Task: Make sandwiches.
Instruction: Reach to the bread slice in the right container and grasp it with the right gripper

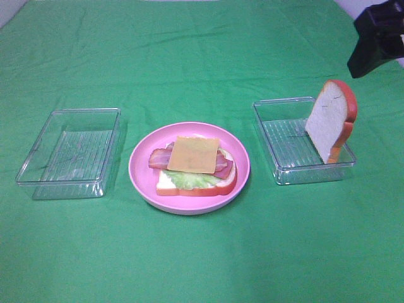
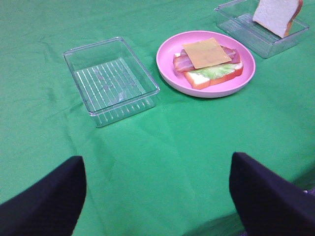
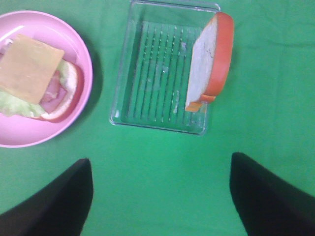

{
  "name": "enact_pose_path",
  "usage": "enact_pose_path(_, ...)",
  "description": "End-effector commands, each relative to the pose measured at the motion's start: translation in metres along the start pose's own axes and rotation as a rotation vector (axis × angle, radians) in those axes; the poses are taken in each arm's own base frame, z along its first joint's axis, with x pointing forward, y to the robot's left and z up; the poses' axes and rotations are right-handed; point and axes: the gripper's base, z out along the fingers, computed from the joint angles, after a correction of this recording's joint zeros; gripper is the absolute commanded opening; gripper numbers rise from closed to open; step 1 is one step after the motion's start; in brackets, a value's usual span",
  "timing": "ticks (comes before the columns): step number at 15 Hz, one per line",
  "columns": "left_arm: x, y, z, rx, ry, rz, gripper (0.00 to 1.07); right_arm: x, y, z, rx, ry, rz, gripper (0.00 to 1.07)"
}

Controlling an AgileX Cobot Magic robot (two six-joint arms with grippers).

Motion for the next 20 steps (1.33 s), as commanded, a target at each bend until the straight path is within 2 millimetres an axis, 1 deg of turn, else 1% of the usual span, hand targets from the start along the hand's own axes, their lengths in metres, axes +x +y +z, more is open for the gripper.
enact_pose_path(1, -0.001, 0.001, 0.000, -0.016, -0.017, 0.003, 0.76, -0.037, -0.006, 0.025, 0.057, 0.154, 0.005, 0.70)
enact_pose_path(2, -0.001, 0.001, 0.000, -0.016, -0.017, 0.003, 0.76, -0.052, -0.013, 0.033, 0.061, 0.188, 0.032, 0.70)
enact_pose_path(4, -0.001, 0.001, 0.000, -0.016, -0.017, 0.005, 0.76, -0.074, -0.032, 0.053, 0.034, 0.226, 0.096, 0.70)
enact_pose_path(5, -0.001, 0.001, 0.000, -0.016, -0.017, 0.005, 0.76, -0.085, -0.045, 0.068, -0.011, 0.253, 0.128, 0.73)
enact_pose_path(6, -0.001, 0.001, 0.000, -0.016, -0.017, 0.005, 0.76, -0.089, -0.056, 0.080, -0.045, 0.280, 0.155, 0.76)
enact_pose_path(8, -0.001, 0.001, 0.000, -0.016, -0.017, 0.005, 0.76, -0.093, -0.073, 0.103, -0.110, 0.320, 0.182, 0.77)
enact_pose_path(9, -0.001, 0.001, 0.000, -0.016, -0.017, 0.005, 0.76, -0.093, -0.075, 0.110, -0.125, 0.328, 0.189, 0.77)
enact_pose_path(10, -0.001, 0.001, 0.000, -0.016, -0.017, 0.005, 0.76, -0.093, -0.081, 0.123, -0.137, 0.343, 0.203, 0.77)
enact_pose_path(11, -0.001, 0.001, 0.000, -0.016, -0.017, 0.005, 0.76, -0.090, -0.084, 0.148, -0.142, 0.382, 0.201, 0.77)
enact_pose_path(12, -0.001, 0.001, 0.000, -0.016, -0.017, 0.005, 0.76, -0.090, -0.085, 0.154, -0.145, 0.388, 0.197, 0.77)
enact_pose_path(13, -0.001, 0.001, 0.000, -0.016, -0.017, 0.005, 0.76, -0.089, -0.084, 0.165, -0.157, 0.400, 0.201, 0.77)
enact_pose_path(15, -0.001, 0.001, 0.000, -0.016, -0.017, 0.005, 0.76, -0.087, -0.079, 0.181, -0.224, 0.416, 0.203, 0.76)
enact_pose_path(16, -0.001, 0.001, 0.000, -0.016, -0.017, 0.005, 0.76, -0.087, -0.078, 0.184, -0.230, 0.422, 0.203, 0.75)
enact_pose_path(17, -0.001, 0.001, 0.000, -0.016, -0.017, 0.005, 0.76, -0.086, -0.078, 0.189, -0.230, 0.431, 0.204, 0.70)
enact_pose_path(18, -0.001, 0.001, 0.000, -0.016, -0.017, 0.005, 0.76, -0.085, -0.079, 0.190, -0.218, 0.438, 0.207, 0.62)
enact_pose_path(19, -0.001, 0.001, 0.000, -0.016, -0.017, 0.005, 0.76, -0.084, -0.081, 0.190, -0.187, 0.445, 0.209, 0.39)
enact_pose_path(20, -0.001, 0.001, 0.000, -0.016, -0.017, 0.005, 0.76, -0.084, -0.082, 0.190, -0.178, 0.447, 0.204, 0.28)
